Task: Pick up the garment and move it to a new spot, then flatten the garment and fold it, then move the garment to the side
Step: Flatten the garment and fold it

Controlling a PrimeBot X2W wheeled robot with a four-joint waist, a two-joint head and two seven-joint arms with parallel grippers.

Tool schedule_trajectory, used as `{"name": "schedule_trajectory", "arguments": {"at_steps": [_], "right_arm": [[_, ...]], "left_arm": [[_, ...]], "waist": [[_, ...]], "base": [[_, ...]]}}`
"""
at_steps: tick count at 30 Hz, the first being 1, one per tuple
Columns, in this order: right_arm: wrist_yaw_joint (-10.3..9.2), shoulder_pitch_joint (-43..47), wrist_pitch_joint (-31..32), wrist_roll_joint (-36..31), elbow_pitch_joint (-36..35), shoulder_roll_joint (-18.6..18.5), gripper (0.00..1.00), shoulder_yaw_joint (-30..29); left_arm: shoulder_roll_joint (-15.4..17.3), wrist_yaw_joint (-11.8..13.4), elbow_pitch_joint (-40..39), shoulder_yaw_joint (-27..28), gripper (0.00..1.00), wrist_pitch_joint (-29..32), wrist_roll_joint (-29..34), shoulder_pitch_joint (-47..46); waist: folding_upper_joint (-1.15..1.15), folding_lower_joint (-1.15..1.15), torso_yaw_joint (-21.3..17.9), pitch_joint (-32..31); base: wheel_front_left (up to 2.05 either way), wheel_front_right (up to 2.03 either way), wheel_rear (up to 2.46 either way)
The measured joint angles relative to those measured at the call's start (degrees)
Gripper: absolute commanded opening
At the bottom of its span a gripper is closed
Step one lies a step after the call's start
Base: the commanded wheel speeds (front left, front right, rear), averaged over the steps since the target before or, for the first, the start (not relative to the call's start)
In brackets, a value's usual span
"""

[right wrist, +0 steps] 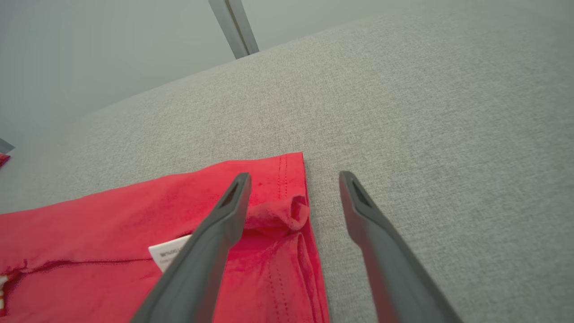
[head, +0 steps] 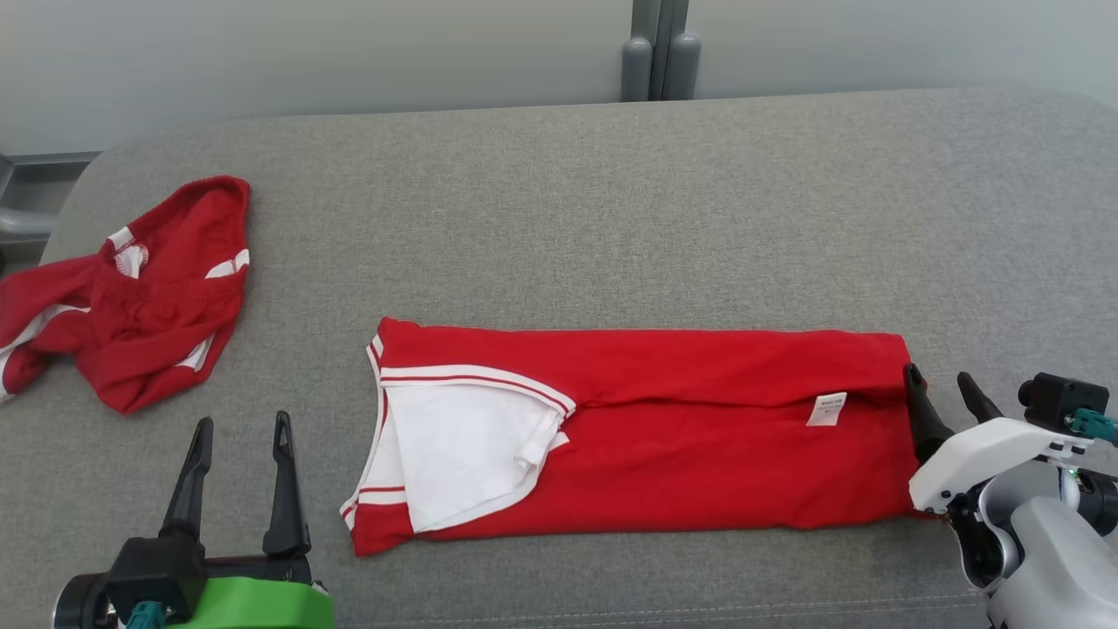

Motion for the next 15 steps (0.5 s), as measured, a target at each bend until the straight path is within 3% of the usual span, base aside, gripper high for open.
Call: {"name": "schedule_trajectory", "arguments": {"at_steps": [15], "right_arm": [[0.00,-2.6,3.3,-3.5,8.4,2.7,1.00,-0.4]], "left_arm": [[-0.1,-0.1,0.6,-0.5,1.00,0.0,-0.3,-0.6]], "waist": [[0.00,0.00,0.7,1.8]], "base": [[0.00,0.00,0.00]]}}
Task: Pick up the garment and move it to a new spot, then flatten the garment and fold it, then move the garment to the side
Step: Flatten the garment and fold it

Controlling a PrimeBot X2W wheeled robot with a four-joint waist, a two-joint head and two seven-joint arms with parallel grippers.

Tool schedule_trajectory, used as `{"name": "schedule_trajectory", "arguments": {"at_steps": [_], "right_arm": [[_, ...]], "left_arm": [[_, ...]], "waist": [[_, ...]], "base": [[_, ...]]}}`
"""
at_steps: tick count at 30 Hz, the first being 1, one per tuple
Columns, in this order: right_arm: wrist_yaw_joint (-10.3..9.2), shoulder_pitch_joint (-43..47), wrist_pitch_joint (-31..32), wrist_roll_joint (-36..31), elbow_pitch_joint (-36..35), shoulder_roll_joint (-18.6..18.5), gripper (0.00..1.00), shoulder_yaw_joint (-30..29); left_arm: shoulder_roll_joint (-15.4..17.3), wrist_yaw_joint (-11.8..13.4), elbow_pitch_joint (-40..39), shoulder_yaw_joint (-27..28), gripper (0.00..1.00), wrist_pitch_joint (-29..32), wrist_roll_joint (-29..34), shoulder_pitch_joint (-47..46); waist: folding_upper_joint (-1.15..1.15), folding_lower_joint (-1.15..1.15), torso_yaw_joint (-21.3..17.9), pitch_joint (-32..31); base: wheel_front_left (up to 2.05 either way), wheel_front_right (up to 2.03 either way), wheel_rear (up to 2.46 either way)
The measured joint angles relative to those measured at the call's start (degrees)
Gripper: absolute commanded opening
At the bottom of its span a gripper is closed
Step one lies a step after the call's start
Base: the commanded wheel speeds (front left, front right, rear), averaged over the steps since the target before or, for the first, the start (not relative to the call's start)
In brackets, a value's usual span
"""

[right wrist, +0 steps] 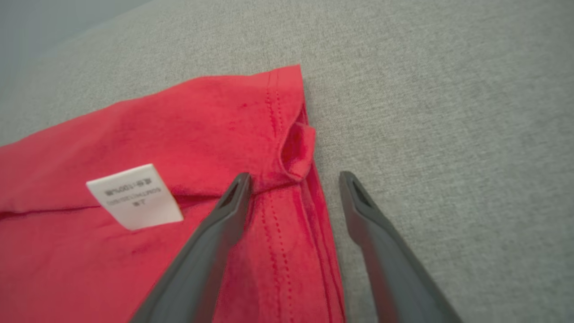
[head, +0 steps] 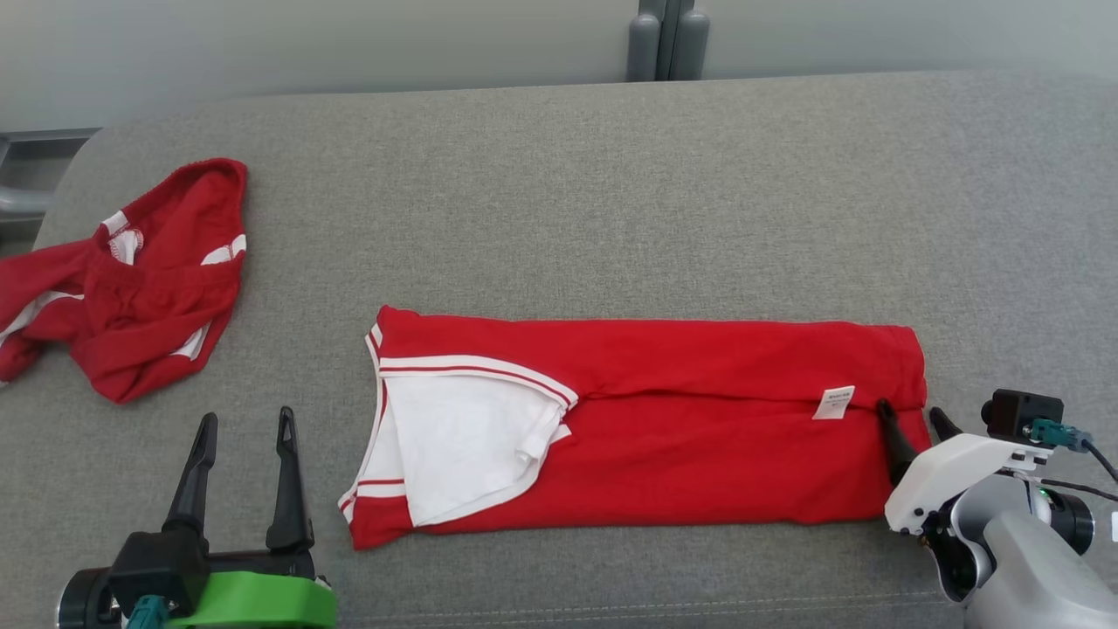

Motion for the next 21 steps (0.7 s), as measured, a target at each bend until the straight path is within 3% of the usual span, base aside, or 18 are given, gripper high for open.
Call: {"name": "schedule_trajectory", "arguments": {"at_steps": [7,8,9,10,21], "right_arm": [[0.00,-0.4,0.0,0.5,0.7,0.5,1.00,1.0],[0.00,-0.4,0.1,0.6,0.9,0.6,0.58,1.1],[0.00,-0.5,0.1,0.7,1.0,0.7,0.37,1.2],[0.00,-0.5,0.1,0.9,1.2,0.7,0.00,1.3],[0.05,-2.1,-1.1,2.6,2.2,-0.8,0.00,2.6]], "left_arm": [[0.0,0.0,0.3,-0.2,1.00,0.0,0.0,-0.7],[0.0,0.0,0.4,-0.2,1.00,0.0,0.0,-0.7],[0.0,-0.1,0.5,-0.2,1.00,0.0,0.0,-0.7],[0.0,-0.1,0.5,-0.2,1.00,0.0,0.0,-0.7],[0.0,-0.1,0.7,0.0,1.00,0.0,-0.2,-0.7]], "waist": [[0.00,0.00,-0.7,0.4],[0.00,0.00,-0.7,0.3],[0.00,0.00,-0.7,0.2],[0.00,0.00,-0.7,0.2],[0.00,0.00,-0.6,-0.3]], "base": [[0.00,0.00,0.00],[0.00,0.00,0.00],[0.00,0.00,0.00],[0.00,0.00,0.00],[0.00,0.00,0.00]]}}
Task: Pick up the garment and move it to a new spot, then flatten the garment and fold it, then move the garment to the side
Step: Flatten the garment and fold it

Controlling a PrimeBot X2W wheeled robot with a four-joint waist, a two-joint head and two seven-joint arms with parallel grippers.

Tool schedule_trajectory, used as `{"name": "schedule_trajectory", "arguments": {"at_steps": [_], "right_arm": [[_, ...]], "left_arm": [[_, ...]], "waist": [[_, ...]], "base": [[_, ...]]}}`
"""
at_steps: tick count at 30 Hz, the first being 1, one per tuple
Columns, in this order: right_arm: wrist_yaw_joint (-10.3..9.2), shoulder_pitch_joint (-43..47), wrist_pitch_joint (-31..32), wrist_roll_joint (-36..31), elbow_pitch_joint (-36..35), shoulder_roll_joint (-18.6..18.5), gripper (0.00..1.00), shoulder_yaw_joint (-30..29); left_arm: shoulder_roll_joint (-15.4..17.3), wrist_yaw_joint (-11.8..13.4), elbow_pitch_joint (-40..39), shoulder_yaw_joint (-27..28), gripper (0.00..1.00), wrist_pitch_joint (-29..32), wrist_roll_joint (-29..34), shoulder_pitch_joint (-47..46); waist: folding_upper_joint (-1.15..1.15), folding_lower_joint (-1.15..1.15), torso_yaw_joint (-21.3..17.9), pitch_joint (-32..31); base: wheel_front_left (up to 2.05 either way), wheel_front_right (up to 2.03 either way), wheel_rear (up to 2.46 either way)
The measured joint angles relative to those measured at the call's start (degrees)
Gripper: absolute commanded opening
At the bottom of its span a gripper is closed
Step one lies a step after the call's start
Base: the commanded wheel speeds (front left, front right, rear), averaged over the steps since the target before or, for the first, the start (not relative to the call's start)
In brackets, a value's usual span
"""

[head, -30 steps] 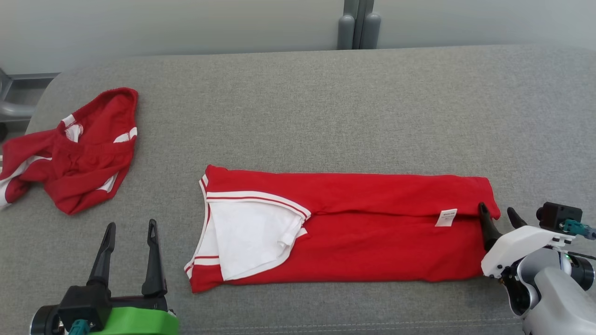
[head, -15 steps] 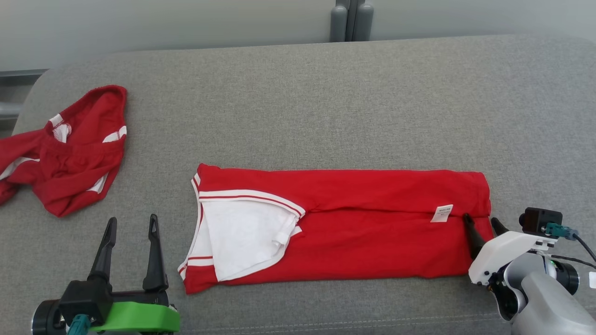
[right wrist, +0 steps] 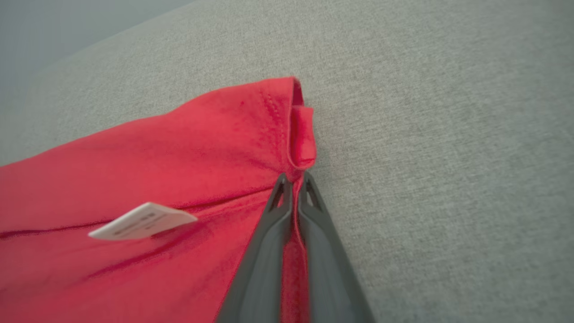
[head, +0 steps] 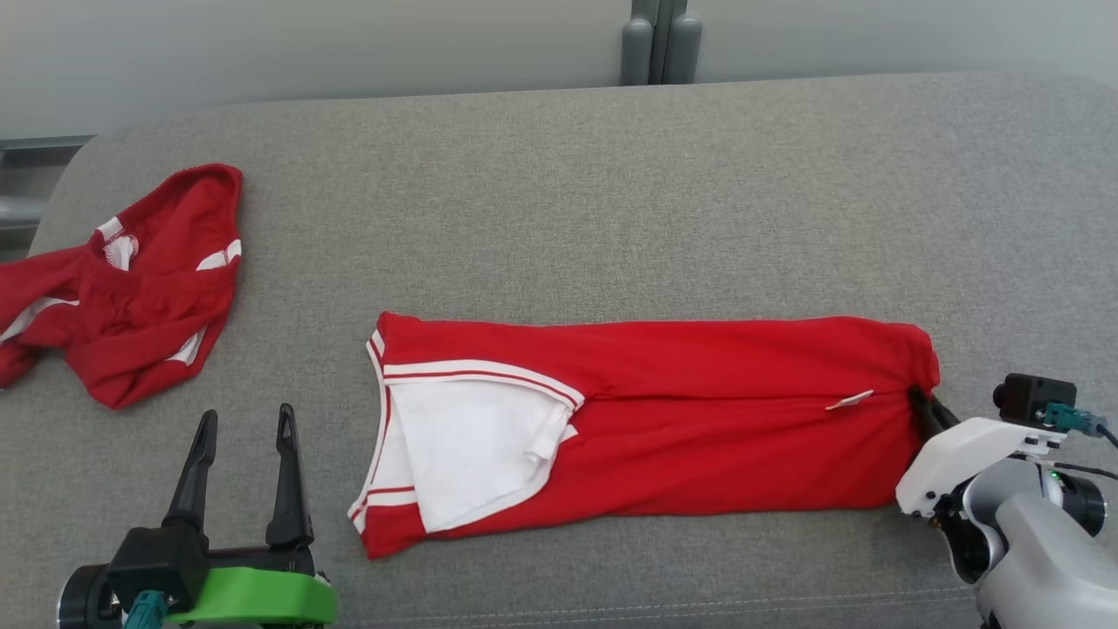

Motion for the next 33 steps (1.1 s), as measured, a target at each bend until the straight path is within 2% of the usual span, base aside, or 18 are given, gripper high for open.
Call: {"name": "schedule_trajectory", "arguments": {"at_steps": [11,16,21,22,27,33], "right_arm": [[0.00,-4.5,-1.1,-0.1,1.6,-8.5,0.00,-2.0],[0.00,-5.7,0.1,0.5,-0.6,-10.2,0.00,-1.1],[-0.01,-5.1,4.5,6.9,-9.0,-9.5,0.00,2.5],[-0.01,-3.7,6.6,10.1,-13.4,-9.6,0.00,4.1],[-0.05,0.2,12.0,18.5,-25.0,-10.5,0.00,7.3],[-0.05,4.2,15.3,24.6,-35.1,-10.1,0.00,9.3]], "left_arm": [[0.0,0.3,-0.3,-0.4,1.00,0.0,-0.6,0.0],[0.0,0.5,-0.3,-0.6,1.00,0.0,-0.8,-0.1],[0.0,0.7,0.0,-1.1,1.00,0.0,-1.0,-0.2],[0.0,0.7,0.1,-1.3,1.00,0.0,-1.0,-0.4],[0.0,0.7,0.3,-1.7,1.00,0.0,-1.0,-0.5],[0.0,0.5,0.4,-2.0,1.00,0.0,-1.1,-0.4]], "waist": [[0.00,0.00,-1.8,1.0],[0.00,0.00,-2.8,1.4],[0.00,0.00,-3.6,1.4],[0.00,0.00,-3.7,1.3],[0.00,0.00,-3.9,0.8],[0.00,0.00,-3.3,0.1]], "base": [[0.00,0.00,0.00],[0.00,0.00,0.00],[0.00,0.00,0.00],[0.00,0.00,0.00],[0.00,0.00,0.00],[0.00,0.00,0.00]]}}
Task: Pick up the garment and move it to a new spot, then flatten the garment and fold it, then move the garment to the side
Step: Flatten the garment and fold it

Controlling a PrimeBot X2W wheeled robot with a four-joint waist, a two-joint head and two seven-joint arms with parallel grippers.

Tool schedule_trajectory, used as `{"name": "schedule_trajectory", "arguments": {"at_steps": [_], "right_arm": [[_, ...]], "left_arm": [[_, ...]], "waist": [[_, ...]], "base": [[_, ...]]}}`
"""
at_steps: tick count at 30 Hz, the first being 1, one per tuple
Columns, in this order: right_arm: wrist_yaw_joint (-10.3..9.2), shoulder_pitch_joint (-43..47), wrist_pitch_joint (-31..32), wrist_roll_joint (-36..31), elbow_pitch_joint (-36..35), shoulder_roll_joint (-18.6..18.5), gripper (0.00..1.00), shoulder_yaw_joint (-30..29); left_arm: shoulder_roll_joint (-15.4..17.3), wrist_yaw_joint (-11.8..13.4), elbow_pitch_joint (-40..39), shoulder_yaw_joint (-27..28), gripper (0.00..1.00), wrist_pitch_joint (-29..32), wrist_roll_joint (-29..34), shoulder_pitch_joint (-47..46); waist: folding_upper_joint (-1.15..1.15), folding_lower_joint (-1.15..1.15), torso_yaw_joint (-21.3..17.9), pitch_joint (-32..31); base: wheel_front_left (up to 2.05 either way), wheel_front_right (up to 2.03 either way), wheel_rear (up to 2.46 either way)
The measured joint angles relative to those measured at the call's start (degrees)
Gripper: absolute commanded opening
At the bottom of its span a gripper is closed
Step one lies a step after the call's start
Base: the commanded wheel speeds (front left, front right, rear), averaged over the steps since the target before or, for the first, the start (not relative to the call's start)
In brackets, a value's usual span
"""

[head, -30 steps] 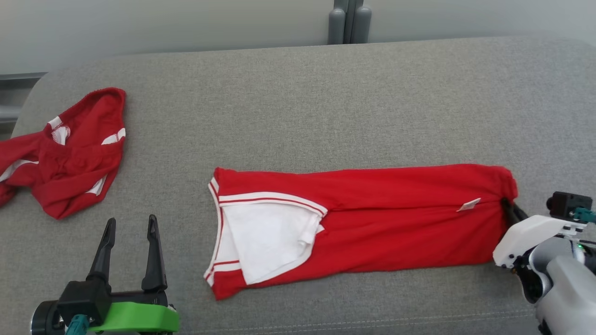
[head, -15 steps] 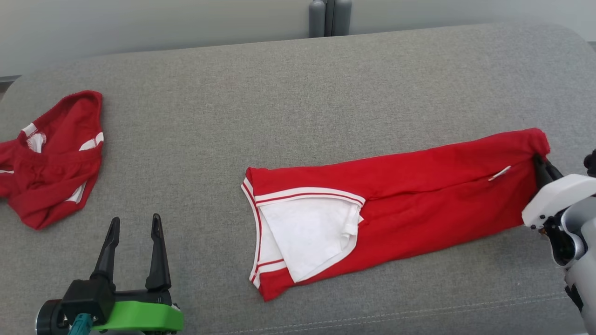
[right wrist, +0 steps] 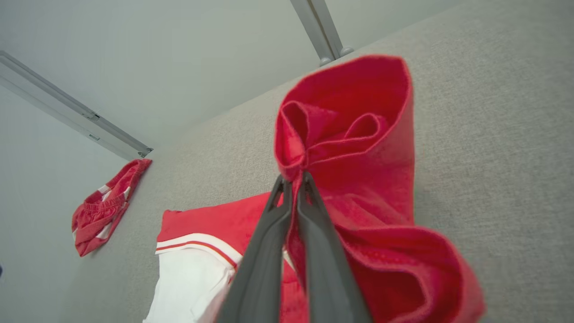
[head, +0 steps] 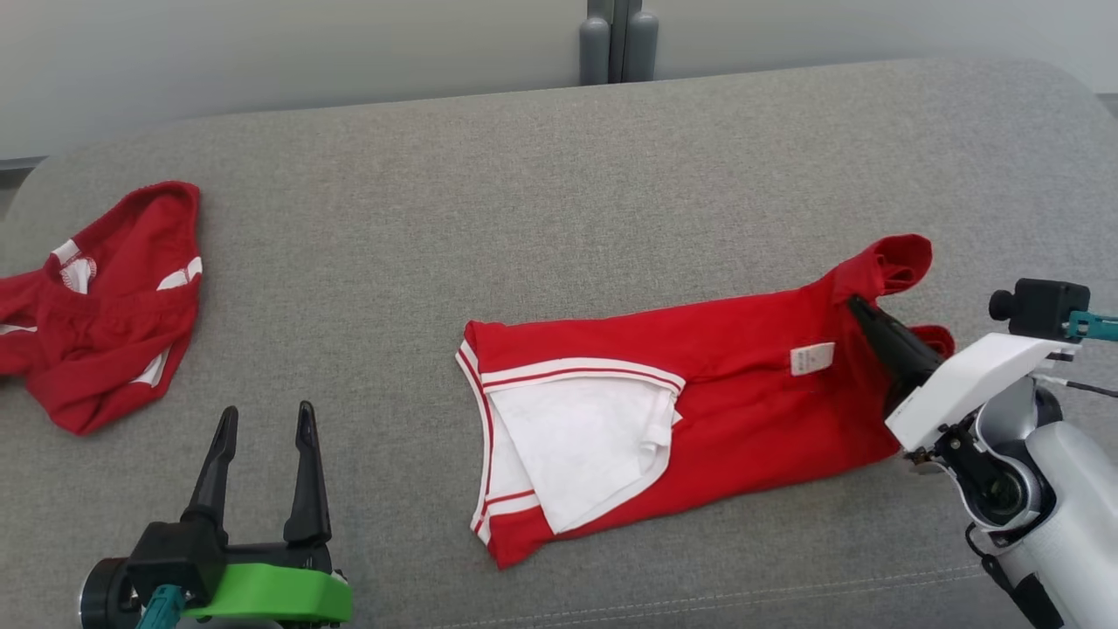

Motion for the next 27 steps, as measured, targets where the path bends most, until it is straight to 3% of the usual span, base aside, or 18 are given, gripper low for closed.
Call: {"name": "schedule_trajectory", "arguments": {"at_steps": [4,11,27], "right_arm": [[-0.01,1.4,1.5,3.5,-5.1,2.5,0.00,0.9],[-0.01,1.8,3.0,5.8,-7.8,6.1,0.00,2.4],[-0.01,-0.9,3.3,6.0,-3.4,14.4,0.00,6.9]], "left_arm": [[0.0,0.0,0.2,-0.7,1.00,0.0,-0.1,0.0],[0.0,0.0,0.6,-2.2,1.00,0.0,-0.5,-0.1],[0.0,0.3,1.9,-5.1,1.00,0.0,-1.1,-1.1]], "waist": [[0.00,0.00,1.2,-0.3],[0.00,0.00,3.4,-0.4],[0.00,0.00,8.0,-0.8]], "base": [[0.00,0.00,0.00],[0.00,0.00,0.00],[0.00,0.00,0.00]]}}
